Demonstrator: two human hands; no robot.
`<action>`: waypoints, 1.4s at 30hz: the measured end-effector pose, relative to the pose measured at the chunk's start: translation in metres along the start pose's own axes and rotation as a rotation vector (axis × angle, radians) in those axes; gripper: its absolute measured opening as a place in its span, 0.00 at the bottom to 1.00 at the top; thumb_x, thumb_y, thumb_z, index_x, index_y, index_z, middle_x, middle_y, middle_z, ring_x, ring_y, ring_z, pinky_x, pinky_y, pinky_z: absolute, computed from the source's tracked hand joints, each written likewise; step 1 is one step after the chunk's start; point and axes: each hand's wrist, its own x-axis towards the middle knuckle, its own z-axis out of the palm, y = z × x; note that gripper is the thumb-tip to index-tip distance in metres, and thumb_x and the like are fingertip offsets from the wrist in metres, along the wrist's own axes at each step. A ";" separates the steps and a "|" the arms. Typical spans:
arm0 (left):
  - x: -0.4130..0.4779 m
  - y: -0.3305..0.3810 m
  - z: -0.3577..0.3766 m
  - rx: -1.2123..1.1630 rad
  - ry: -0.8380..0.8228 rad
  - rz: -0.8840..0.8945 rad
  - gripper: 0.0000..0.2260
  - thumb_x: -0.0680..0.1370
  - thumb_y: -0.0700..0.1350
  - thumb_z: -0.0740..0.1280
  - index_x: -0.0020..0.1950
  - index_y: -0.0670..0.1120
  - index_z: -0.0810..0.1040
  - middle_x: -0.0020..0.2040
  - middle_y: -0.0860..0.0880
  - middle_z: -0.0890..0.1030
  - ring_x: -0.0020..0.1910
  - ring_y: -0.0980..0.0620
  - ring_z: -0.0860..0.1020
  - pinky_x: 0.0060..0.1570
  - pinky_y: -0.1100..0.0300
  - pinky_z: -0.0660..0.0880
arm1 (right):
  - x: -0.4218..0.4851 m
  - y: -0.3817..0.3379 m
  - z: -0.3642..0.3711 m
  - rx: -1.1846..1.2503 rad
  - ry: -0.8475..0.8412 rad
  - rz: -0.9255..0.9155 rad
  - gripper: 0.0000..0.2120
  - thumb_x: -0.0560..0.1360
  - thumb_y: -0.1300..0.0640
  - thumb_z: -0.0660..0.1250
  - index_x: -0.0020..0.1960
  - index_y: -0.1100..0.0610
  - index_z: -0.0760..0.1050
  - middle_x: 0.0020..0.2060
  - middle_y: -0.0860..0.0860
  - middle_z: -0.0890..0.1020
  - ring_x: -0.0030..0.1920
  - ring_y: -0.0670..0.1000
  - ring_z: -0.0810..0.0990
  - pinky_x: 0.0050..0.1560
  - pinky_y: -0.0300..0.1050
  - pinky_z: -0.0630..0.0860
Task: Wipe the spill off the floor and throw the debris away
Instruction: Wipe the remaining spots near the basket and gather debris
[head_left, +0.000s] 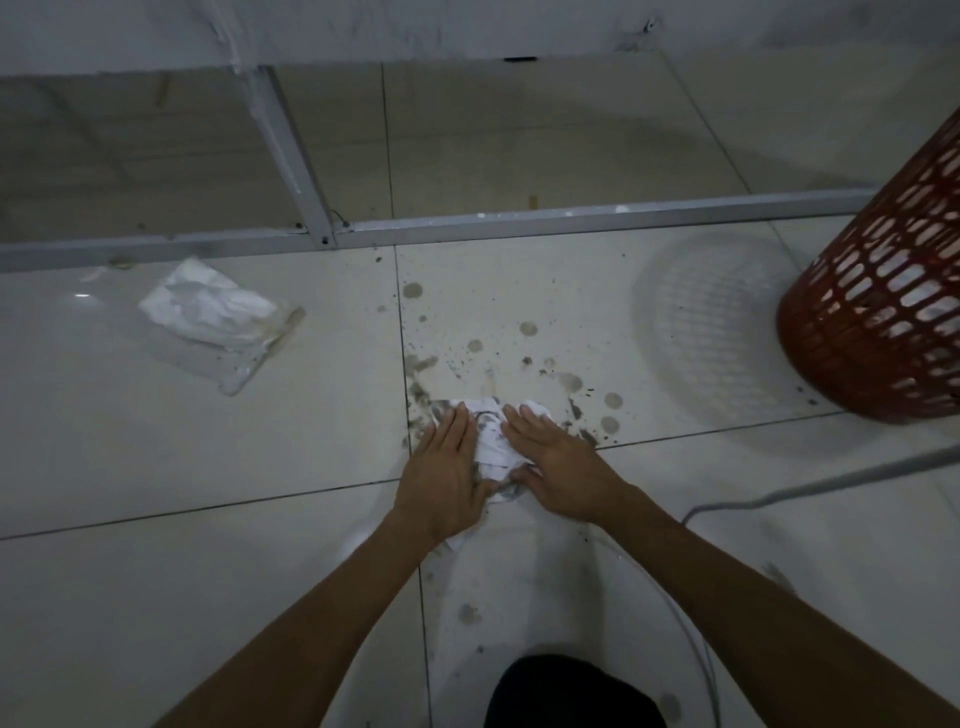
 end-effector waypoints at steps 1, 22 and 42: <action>-0.004 0.002 0.002 0.003 0.000 0.006 0.35 0.78 0.58 0.54 0.75 0.40 0.44 0.77 0.40 0.46 0.77 0.46 0.44 0.74 0.55 0.40 | -0.002 -0.002 0.001 0.004 0.011 -0.003 0.28 0.78 0.54 0.61 0.74 0.62 0.57 0.75 0.58 0.56 0.76 0.57 0.52 0.73 0.42 0.42; -0.004 0.018 -0.014 -0.126 0.197 -0.020 0.13 0.72 0.37 0.63 0.56 0.41 0.78 0.57 0.42 0.77 0.56 0.44 0.72 0.55 0.54 0.70 | -0.003 -0.083 0.023 0.302 0.014 0.653 0.41 0.77 0.54 0.58 0.72 0.68 0.32 0.72 0.68 0.34 0.73 0.66 0.33 0.73 0.57 0.37; -0.023 -0.051 -0.039 -0.413 0.439 -0.251 0.16 0.71 0.30 0.64 0.58 0.38 0.78 0.53 0.39 0.79 0.51 0.40 0.76 0.56 0.52 0.74 | 0.049 -0.092 0.047 -0.010 0.135 0.604 0.30 0.80 0.54 0.52 0.75 0.65 0.44 0.72 0.71 0.42 0.73 0.69 0.41 0.73 0.60 0.38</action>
